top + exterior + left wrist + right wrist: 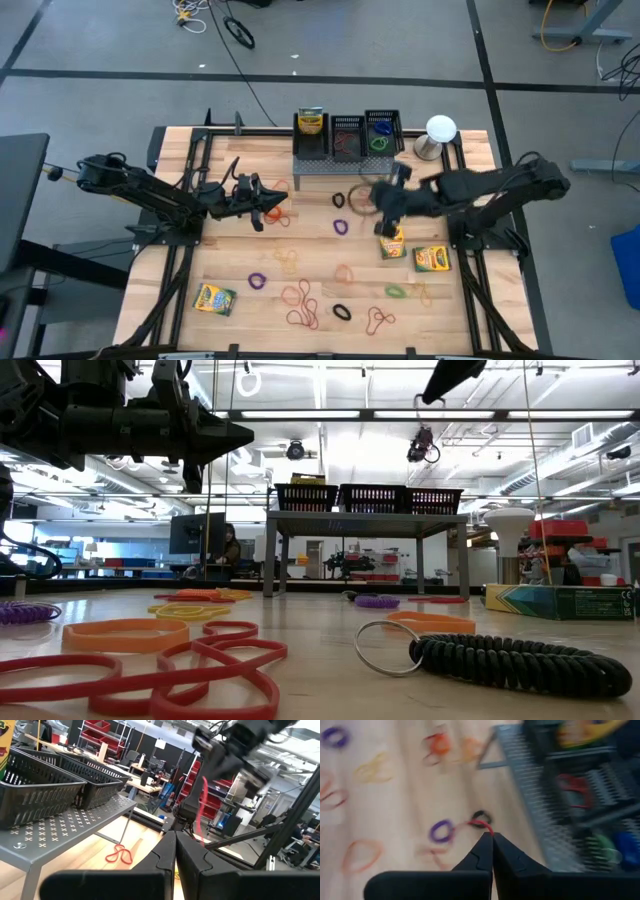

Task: Sort rubber bands into baskets
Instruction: Put the red rubber band into the middle black basket on the shelf

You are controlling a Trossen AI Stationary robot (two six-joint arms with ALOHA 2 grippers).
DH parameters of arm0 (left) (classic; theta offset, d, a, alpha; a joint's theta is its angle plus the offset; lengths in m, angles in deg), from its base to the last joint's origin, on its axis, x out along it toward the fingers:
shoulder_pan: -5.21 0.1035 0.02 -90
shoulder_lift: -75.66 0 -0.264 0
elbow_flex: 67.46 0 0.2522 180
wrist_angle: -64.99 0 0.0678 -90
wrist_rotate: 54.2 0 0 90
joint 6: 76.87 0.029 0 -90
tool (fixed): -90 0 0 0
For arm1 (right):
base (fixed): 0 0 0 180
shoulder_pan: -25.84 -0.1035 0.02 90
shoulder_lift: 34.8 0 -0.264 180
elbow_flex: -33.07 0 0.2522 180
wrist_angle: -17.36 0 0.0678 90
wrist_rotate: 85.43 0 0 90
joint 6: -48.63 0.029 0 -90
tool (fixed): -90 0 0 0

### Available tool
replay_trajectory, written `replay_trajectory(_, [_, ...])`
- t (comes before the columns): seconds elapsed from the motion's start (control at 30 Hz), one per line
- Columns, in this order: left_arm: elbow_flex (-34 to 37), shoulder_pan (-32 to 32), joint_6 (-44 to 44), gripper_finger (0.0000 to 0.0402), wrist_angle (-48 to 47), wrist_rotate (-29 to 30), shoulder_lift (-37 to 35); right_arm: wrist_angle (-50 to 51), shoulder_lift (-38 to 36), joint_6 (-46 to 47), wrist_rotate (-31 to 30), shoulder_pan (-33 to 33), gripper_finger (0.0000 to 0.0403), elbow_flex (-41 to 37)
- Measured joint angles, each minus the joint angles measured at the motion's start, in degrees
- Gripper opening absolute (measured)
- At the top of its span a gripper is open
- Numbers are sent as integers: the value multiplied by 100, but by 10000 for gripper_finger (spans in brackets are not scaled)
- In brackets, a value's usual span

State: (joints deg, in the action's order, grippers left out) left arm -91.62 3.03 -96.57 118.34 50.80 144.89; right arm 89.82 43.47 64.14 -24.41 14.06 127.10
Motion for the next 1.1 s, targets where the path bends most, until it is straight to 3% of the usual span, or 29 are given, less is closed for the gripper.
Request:
replay_trajectory(0.23, [0,0,0,18,-3,-2,0,-631,-184,-780,-377,1123,2,0])
replay_trajectory(0.6, [0,0,0,18,-4,-2,0,-2481,-182,-2374,170,2643,2,0])
replay_trajectory(0.83, [0,0,0,18,-4,0,2,-2787,-40,-2746,484,3244,3,-2])
replay_trajectory(1.1, [1,0,0,18,-10,-2,1,-3238,301,-3017,638,3399,4,-7])
